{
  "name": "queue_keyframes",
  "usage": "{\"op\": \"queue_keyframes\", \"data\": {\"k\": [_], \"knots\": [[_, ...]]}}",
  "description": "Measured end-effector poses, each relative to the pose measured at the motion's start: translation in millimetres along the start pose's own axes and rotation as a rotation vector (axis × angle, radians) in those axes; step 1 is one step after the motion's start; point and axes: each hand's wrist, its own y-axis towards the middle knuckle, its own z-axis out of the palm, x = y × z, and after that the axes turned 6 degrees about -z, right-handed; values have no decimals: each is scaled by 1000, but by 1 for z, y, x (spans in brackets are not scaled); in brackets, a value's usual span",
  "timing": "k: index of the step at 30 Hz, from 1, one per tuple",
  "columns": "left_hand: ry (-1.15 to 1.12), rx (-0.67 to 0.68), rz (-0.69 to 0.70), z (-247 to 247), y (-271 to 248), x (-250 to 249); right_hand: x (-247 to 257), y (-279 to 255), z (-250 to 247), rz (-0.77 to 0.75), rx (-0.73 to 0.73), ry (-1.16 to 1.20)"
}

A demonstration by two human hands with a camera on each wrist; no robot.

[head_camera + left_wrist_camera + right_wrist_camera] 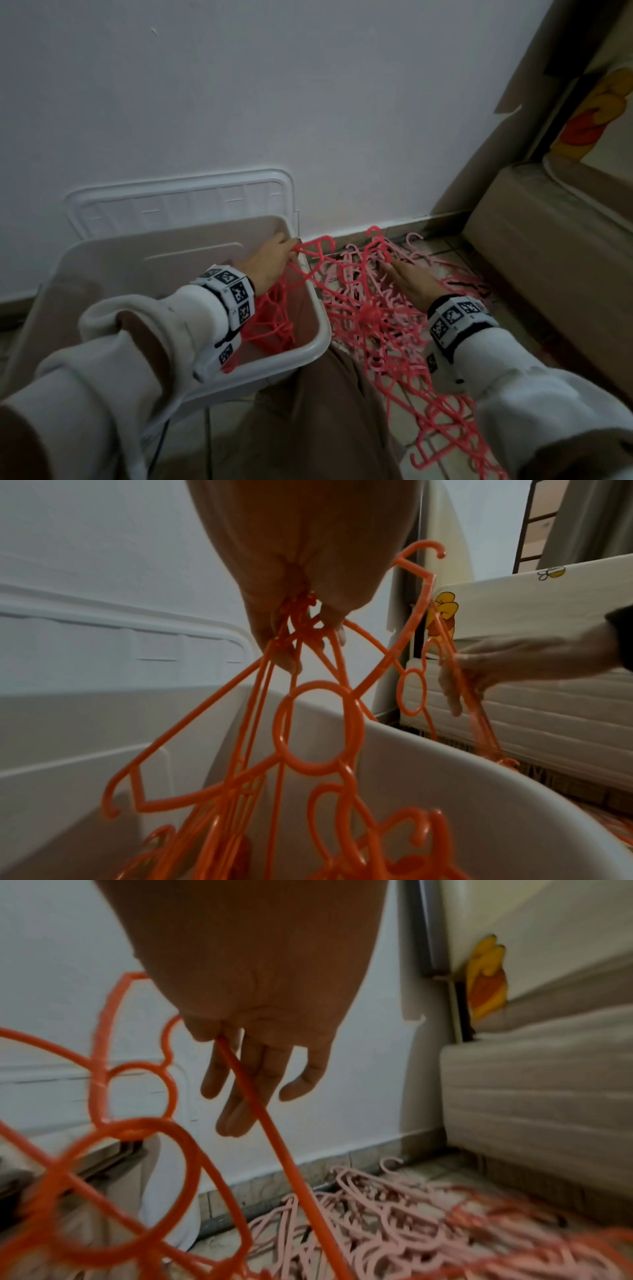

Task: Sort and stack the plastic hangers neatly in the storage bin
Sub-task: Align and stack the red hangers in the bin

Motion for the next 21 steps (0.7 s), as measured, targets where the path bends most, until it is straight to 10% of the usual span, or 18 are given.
{"op": "queue_keyframes", "data": {"k": [11, 21], "knots": [[-159, -123, 17, -32, -7, 31, -2, 15, 57, 208, 190, 269], [-42, -302, -42, -77, -6, 64, 49, 41, -11, 7, -76, -56]]}}
